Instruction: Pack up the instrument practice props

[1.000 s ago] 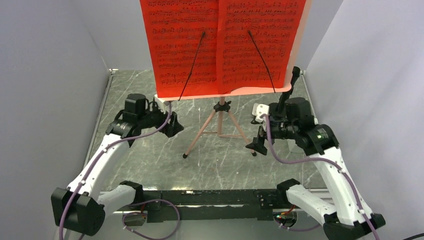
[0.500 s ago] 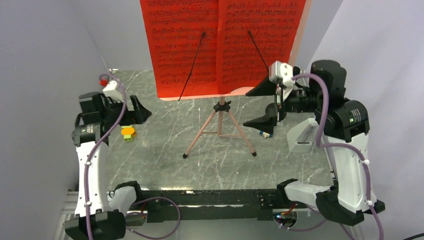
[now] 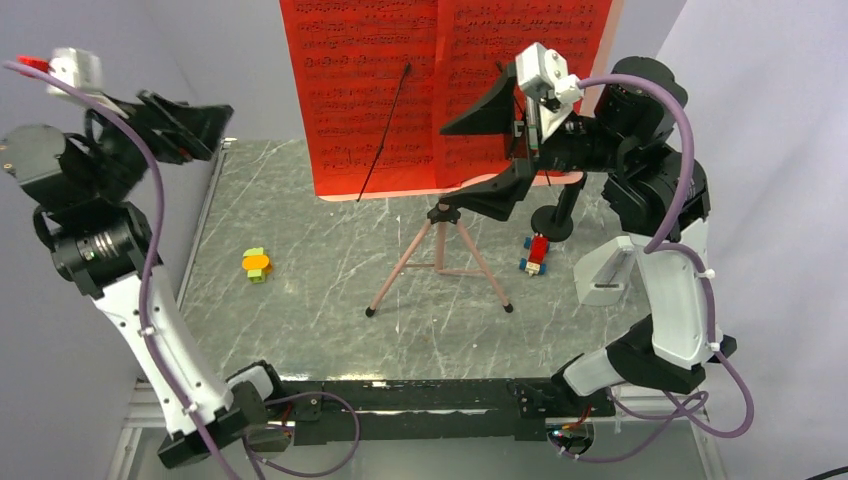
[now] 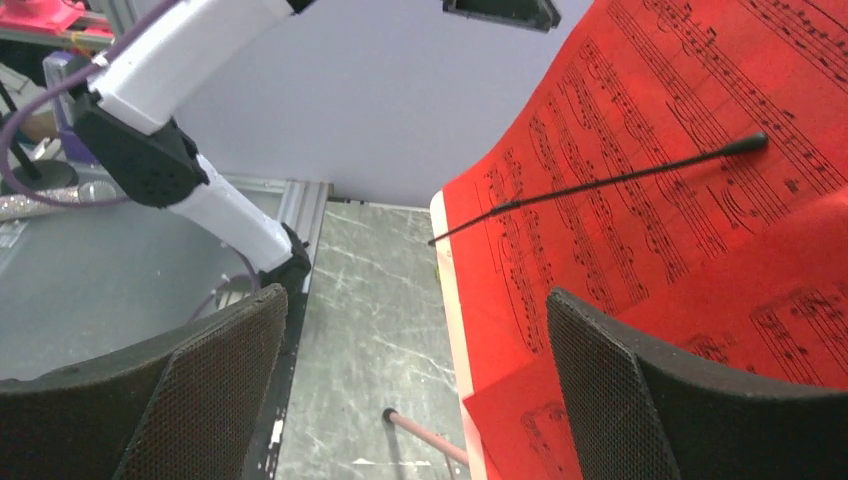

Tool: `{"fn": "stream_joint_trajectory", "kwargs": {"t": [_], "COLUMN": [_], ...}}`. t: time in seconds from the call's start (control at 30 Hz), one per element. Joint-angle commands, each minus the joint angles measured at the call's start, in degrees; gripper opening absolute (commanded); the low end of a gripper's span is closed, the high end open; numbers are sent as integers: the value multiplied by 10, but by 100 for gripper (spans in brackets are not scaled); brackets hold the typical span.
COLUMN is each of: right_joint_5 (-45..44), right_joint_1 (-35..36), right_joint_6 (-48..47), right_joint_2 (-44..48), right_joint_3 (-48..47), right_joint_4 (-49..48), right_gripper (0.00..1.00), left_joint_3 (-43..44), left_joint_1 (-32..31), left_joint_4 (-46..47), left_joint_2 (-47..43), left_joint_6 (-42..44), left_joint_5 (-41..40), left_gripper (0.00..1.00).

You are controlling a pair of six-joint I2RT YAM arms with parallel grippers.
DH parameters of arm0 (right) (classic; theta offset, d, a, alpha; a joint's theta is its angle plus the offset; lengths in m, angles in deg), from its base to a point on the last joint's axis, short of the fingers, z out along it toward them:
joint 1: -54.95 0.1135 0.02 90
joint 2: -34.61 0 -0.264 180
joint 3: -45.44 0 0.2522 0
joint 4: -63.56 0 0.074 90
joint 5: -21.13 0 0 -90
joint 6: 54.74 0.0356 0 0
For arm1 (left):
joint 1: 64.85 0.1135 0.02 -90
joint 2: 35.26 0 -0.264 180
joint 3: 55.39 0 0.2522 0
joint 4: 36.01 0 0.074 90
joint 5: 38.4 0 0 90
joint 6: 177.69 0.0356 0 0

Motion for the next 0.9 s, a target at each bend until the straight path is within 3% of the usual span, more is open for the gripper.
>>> {"fn": "stream_joint_trajectory", "kwargs": {"t": [0.0, 0.07, 0.13, 0.27, 0.4, 0.57, 0.63, 0.77, 0.87], "right_joint_5": [-111, -144, -174, -202, -231, -252, -261, -231, -234], "right_joint_1": [48, 75, 94, 115, 123, 136, 137, 138, 141], "right_joint_6": [63, 70, 70, 61, 48, -7, -2, 8, 11], "right_joint_2": [17, 26, 23, 4, 5, 0, 16, 37, 19], "right_joint_3": [12, 36, 39, 27, 39, 50, 98, 147, 128], "right_joint_4": [-58, -71, -75, -70, -65, -51, -92, -143, -137], "right_gripper": [100, 100, 100, 100, 100, 100, 100, 100, 100], "left_joint_3": [-17, 5, 1, 80, 110, 44, 19, -52, -51], "left_joint_1": [79, 83, 75, -10, -38, -80, -91, -113, -141], "left_joint_4": [441, 495, 623, 587, 593, 560, 545, 579, 596], "left_joint_2": [55, 70, 75, 101, 110, 79, 68, 41, 51], "left_joint_6": [-367, -403, -470, -405, -399, -355, -329, -279, -268], "left_joint_5": [300, 318, 319, 318, 323, 293, 269, 224, 243], "left_gripper": [97, 99, 99, 99, 99, 99, 99, 99, 99]}}
